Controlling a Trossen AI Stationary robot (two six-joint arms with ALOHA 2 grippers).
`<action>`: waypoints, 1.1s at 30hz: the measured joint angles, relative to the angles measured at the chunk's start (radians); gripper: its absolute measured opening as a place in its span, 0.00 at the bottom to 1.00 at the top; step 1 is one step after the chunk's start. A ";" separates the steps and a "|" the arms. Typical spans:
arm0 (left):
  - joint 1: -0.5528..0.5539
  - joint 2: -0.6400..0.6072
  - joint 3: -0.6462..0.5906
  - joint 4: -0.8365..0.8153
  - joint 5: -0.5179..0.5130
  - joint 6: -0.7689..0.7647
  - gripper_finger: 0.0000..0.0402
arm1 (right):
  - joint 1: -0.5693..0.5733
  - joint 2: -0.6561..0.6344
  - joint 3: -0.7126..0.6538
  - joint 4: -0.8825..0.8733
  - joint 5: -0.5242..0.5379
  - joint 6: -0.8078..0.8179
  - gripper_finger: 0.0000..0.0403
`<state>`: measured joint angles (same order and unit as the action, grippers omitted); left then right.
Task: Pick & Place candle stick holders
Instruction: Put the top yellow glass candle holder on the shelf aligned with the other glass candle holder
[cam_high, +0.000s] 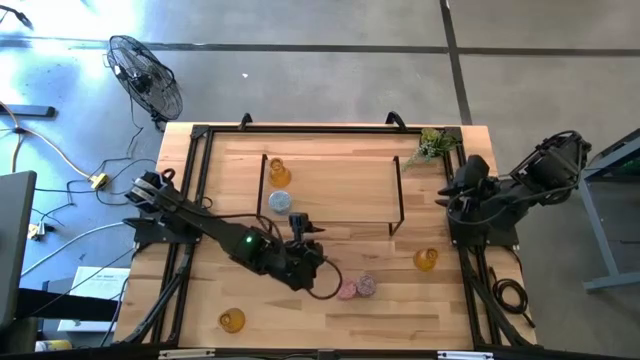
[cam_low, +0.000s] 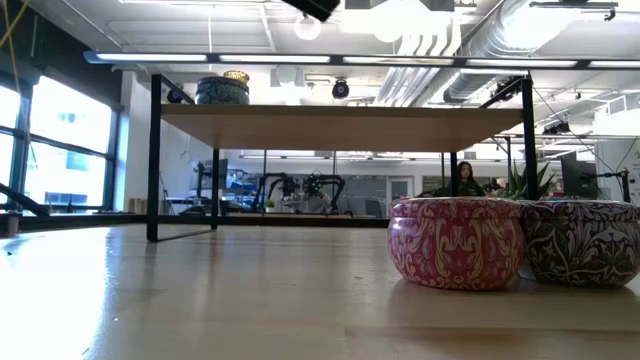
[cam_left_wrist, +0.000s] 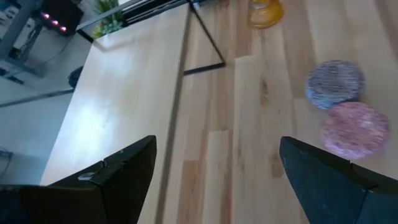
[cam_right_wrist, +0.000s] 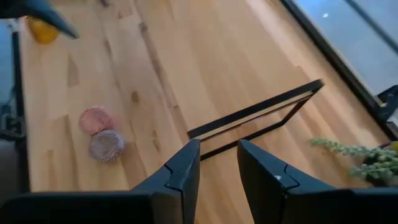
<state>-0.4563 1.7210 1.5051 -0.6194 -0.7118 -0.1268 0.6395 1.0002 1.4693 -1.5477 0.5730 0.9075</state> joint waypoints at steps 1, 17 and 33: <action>0.007 0.000 0.000 -0.001 0.005 0.000 0.83 | 0.000 0.000 0.000 0.009 -0.019 -0.007 0.26; 0.090 0.000 0.000 0.062 0.181 0.018 0.83 | 0.012 0.001 0.000 0.140 -0.097 -0.140 0.26; 0.090 0.000 0.000 0.101 0.205 0.017 0.83 | 0.011 -0.008 0.000 0.163 -0.092 -0.308 0.26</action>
<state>-0.3664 1.7210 1.5055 -0.5185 -0.5072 -0.1094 0.6506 0.9920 1.4689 -1.3849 0.4813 0.5990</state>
